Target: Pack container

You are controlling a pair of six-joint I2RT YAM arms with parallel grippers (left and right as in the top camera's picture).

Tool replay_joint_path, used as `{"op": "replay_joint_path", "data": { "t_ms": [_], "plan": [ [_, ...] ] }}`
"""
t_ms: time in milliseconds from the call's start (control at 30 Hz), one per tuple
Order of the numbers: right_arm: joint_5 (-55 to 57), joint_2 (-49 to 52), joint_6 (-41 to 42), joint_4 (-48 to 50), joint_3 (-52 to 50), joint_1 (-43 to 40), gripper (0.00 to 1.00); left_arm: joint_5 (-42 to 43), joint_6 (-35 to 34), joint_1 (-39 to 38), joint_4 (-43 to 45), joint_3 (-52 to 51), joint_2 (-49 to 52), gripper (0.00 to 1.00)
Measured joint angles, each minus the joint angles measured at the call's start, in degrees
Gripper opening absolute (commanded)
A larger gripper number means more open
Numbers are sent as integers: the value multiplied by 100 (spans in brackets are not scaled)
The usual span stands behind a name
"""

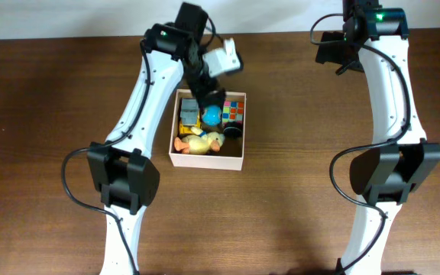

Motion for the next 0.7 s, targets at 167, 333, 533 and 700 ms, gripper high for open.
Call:
{"op": "replay_joint_path", "data": {
  "t_ms": [167, 333, 533, 700],
  "plan": [
    [2, 0, -4, 0, 0, 0, 99, -629, -1056, 44, 726, 166, 0, 99],
    [2, 0, -4, 0, 0, 0, 99, -1478, -2387, 155, 975, 170, 0, 99],
    [0, 0, 0, 0, 0, 0, 99, -2092, -4089, 507, 957, 173, 0, 99],
    [2, 0, -2, 0, 0, 0, 99, -2243, -5086, 918, 769, 173, 0, 99]
  ]
}}
